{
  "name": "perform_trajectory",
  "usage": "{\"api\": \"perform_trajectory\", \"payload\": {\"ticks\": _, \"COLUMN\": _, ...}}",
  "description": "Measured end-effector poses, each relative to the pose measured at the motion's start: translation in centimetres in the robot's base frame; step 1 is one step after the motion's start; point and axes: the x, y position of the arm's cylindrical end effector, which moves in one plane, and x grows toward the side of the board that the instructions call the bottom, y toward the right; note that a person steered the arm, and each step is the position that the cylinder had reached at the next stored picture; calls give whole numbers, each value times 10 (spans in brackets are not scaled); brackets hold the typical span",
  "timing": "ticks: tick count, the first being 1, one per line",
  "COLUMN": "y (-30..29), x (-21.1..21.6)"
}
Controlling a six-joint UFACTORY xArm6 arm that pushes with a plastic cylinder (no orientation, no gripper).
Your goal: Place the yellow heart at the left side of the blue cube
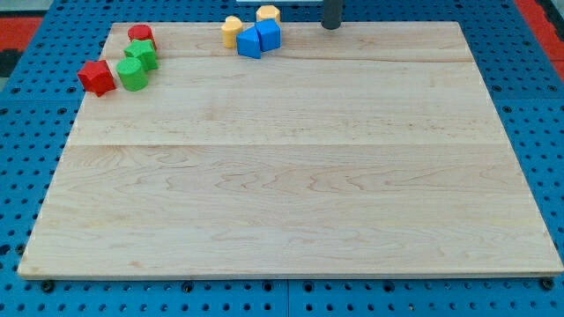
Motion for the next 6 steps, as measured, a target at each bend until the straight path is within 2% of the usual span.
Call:
{"api": "perform_trajectory", "payload": {"ticks": 1, "y": -25, "x": 0}}
{"api": "perform_trajectory", "payload": {"ticks": 2, "y": -89, "x": 1}}
{"api": "perform_trajectory", "payload": {"ticks": 3, "y": -84, "x": 15}}
{"api": "perform_trajectory", "payload": {"ticks": 5, "y": -50, "x": 80}}
{"api": "perform_trajectory", "payload": {"ticks": 6, "y": -121, "x": 115}}
